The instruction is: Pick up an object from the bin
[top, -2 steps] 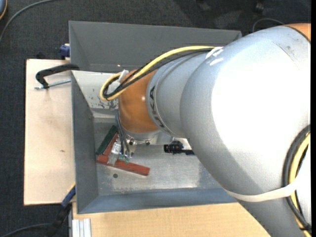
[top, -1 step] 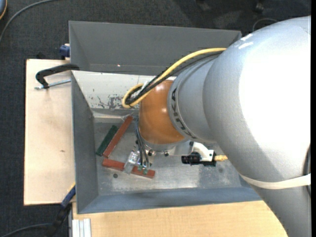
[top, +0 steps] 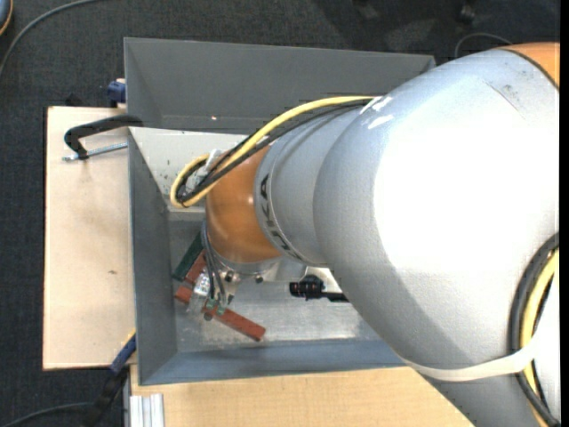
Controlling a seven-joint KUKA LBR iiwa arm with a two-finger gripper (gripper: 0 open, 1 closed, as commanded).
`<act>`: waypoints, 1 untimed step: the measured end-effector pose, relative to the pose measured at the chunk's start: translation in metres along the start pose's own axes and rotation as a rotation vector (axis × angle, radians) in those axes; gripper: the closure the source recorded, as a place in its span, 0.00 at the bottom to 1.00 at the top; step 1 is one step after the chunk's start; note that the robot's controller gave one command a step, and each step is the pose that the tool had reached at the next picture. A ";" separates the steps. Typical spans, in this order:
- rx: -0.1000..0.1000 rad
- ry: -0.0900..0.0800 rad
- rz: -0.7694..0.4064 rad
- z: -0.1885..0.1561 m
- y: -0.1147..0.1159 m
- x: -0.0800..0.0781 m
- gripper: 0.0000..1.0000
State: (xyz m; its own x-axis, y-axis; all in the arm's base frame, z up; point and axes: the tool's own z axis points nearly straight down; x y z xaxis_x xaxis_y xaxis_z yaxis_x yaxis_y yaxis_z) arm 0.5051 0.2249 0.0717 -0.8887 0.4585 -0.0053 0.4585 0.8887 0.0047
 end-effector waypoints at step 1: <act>0.001 0.000 0.004 -0.037 -0.038 -0.019 1.00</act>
Offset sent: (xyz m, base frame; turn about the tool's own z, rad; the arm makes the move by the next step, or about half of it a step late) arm -0.0022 -0.0410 0.0343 0.0013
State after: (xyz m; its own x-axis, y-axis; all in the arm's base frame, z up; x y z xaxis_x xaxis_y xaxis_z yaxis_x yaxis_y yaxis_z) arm 0.5048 0.1823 0.1086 -0.8869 0.4620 -0.0056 0.4619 0.8869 0.0037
